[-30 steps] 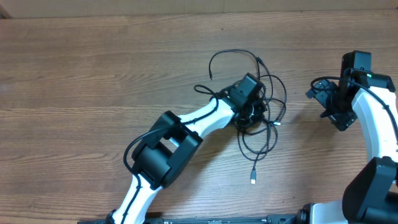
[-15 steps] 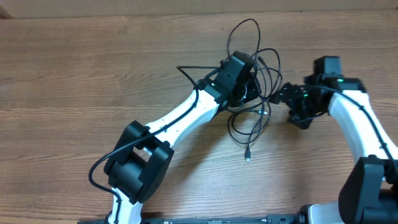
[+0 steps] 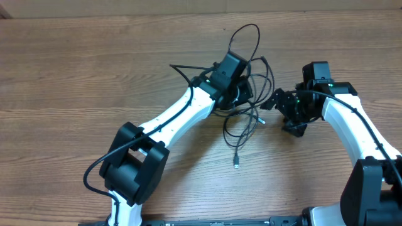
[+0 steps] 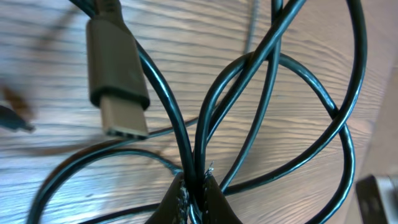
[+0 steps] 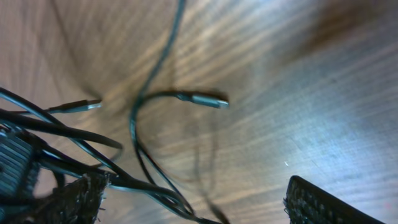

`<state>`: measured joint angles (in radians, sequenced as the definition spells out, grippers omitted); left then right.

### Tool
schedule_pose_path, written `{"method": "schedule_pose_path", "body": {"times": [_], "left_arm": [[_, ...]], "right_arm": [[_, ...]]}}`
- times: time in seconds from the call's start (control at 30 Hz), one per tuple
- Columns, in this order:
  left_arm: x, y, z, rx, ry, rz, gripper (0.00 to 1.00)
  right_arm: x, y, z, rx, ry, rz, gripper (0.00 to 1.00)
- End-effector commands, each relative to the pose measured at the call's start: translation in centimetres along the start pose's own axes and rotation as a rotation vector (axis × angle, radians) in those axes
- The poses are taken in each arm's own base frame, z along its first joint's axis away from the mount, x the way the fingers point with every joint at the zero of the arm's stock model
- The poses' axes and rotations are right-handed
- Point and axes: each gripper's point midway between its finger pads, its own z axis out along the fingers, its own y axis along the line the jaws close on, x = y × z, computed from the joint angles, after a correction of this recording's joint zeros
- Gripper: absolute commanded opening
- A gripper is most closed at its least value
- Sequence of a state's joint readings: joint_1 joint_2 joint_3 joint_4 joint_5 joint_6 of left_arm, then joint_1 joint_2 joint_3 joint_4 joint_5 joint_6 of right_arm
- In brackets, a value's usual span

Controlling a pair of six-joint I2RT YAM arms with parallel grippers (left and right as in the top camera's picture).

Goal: Untangle cables

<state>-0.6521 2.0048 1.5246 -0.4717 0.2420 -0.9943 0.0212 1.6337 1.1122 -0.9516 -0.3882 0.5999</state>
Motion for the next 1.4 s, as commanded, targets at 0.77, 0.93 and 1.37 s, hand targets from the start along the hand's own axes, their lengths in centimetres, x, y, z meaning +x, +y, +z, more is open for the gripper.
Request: {"method": "schedule_pose_path", "body": {"times": [0.77, 0.93, 1.37], "left_arm": [[-2.1, 4.1, -2.6, -0.108, 0.016, 0.209, 0.68], [-2.2, 4.1, -2.6, -0.11, 0.012, 0.21, 0.92], [-3.0, 4.7, -2.7, -0.151, -0.031, 0.212, 0.72]], "right_arm": [[-1.5, 5.1, -1.3, -0.223, -0.07, -0.152, 1.0], [-1.6, 5.8, -1.0, -0.237, -0.082, -0.179, 1.0], [-3.5, 3.8, 2.7, -0.022, -0.183, -0.135, 0.71]]}}
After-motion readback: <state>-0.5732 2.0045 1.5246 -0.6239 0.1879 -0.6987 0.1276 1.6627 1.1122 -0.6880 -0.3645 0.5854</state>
